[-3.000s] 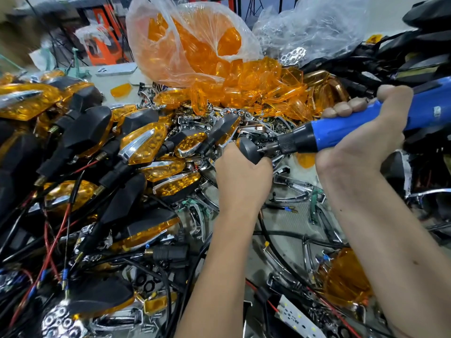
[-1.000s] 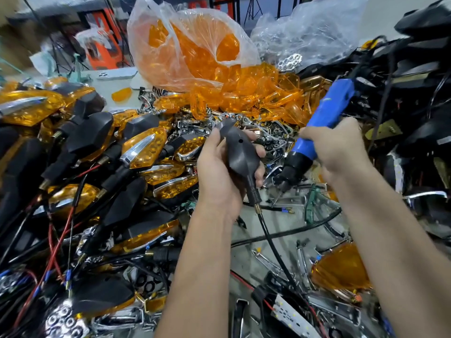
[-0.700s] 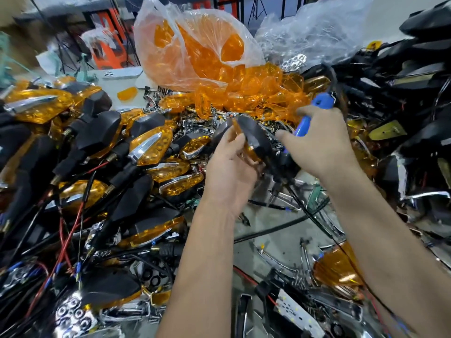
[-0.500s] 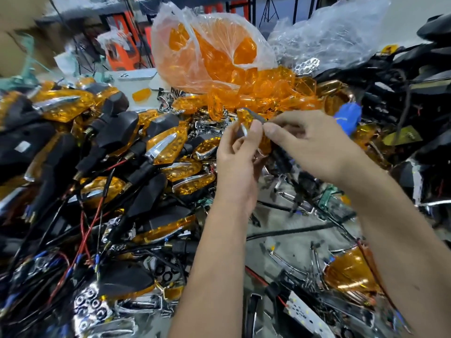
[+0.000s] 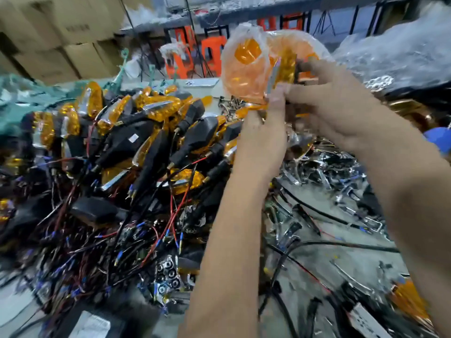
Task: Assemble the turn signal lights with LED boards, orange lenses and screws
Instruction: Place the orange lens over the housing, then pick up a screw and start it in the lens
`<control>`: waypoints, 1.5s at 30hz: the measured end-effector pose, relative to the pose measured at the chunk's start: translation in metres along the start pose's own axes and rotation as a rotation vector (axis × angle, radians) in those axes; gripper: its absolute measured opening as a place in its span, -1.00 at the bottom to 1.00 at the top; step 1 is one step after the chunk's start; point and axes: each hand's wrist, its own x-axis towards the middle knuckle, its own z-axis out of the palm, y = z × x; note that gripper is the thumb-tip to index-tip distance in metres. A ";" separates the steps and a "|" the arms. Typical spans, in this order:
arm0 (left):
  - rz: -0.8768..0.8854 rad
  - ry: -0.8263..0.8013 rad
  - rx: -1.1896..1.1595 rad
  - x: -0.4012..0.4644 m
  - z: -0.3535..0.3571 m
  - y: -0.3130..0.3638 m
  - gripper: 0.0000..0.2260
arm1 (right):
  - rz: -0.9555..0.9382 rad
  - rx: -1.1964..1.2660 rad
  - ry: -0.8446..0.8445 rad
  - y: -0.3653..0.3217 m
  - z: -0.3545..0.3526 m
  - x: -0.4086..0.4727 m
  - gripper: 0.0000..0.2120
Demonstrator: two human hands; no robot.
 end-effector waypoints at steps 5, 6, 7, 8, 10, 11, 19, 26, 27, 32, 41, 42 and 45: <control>0.230 0.470 0.696 -0.009 -0.119 -0.003 -0.86 | 0.079 0.191 0.019 0.007 0.067 0.051 -0.80; 0.232 0.551 0.793 -0.011 -0.136 -0.006 -0.88 | 0.077 0.078 0.007 0.013 0.080 0.059 -0.71; 0.205 0.604 0.845 -0.012 -0.148 -0.011 -0.88 | 0.075 -0.072 -0.018 0.019 0.093 0.066 -0.59; 0.160 0.628 0.859 -0.012 -0.158 -0.017 -0.88 | 0.079 -0.229 -0.048 0.025 0.105 0.071 -0.47; 0.094 0.628 0.822 -0.010 -0.168 -0.030 -0.86 | 0.060 -0.463 -0.073 0.038 0.122 0.078 -0.37; 0.098 0.621 0.803 -0.009 -0.168 -0.034 -0.83 | 0.036 -0.532 -0.078 0.041 0.128 0.081 -0.41; 0.247 0.755 0.772 -0.002 -0.154 -0.027 -0.61 | -0.107 -0.818 -0.066 0.038 0.118 0.063 -0.40; 0.491 0.774 0.614 -0.005 -0.059 -0.006 -0.87 | -0.138 -0.687 0.273 0.053 0.029 -0.002 -0.76; 0.534 0.645 0.572 -0.007 -0.035 -0.009 -0.89 | -0.095 -0.696 0.284 0.060 0.013 -0.010 -0.81; 0.439 0.085 0.510 0.002 0.061 -0.043 -0.87 | 0.060 -0.912 0.311 0.082 -0.060 -0.032 -0.90; 0.419 -0.050 0.459 0.019 0.089 -0.085 -0.86 | 0.217 -1.585 0.272 0.105 -0.104 0.014 -0.56; 0.417 -0.045 0.454 0.019 0.088 -0.086 -0.86 | 0.228 -1.611 0.270 0.105 -0.102 0.018 -0.59; 0.376 -0.031 0.397 0.021 0.085 -0.089 -0.86 | 0.273 -1.583 0.352 0.103 -0.106 0.023 -0.77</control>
